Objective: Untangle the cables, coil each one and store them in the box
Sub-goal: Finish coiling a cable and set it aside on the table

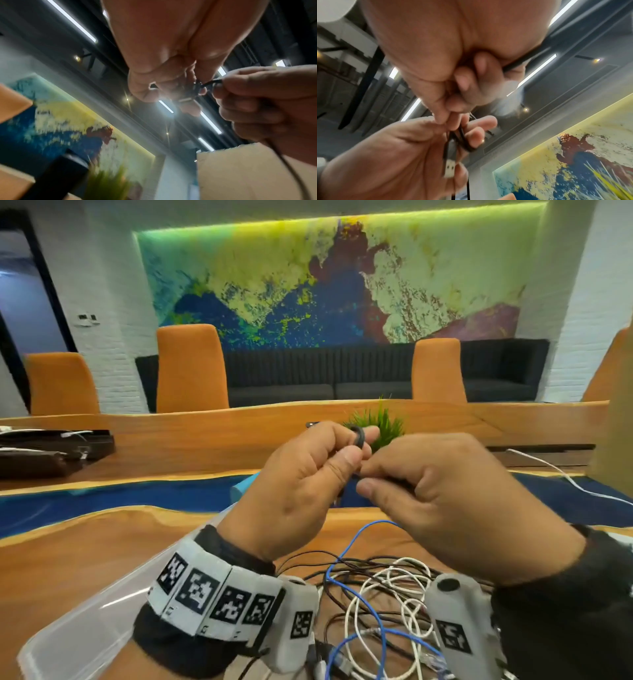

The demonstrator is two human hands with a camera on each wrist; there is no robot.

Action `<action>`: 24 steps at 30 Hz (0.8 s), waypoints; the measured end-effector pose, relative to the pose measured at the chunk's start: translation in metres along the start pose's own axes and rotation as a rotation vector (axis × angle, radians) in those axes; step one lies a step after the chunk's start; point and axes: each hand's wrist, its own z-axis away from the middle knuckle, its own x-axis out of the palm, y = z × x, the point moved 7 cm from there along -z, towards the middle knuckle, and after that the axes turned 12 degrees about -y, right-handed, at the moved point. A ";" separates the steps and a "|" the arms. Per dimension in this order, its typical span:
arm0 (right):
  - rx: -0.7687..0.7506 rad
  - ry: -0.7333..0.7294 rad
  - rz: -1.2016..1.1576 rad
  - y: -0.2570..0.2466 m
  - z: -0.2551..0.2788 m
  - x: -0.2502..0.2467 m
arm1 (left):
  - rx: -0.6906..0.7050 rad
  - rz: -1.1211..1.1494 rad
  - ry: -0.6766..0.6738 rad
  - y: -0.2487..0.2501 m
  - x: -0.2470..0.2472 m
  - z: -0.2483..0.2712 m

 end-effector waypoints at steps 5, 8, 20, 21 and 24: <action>-0.015 0.290 -0.062 0.013 0.011 -0.034 | -0.010 0.139 -0.105 0.006 0.011 -0.001; 0.021 0.393 -0.147 0.024 0.014 -0.035 | -0.087 0.344 -0.143 -0.003 0.013 0.003; 0.078 -0.244 0.011 0.006 0.001 0.020 | 0.059 0.179 0.067 0.005 -0.001 0.000; 0.061 -0.211 0.016 0.002 0.002 0.013 | 0.072 0.004 0.040 0.006 0.003 0.000; 0.040 0.035 -0.038 0.002 0.008 -0.020 | 0.087 -0.064 0.005 0.005 0.007 0.000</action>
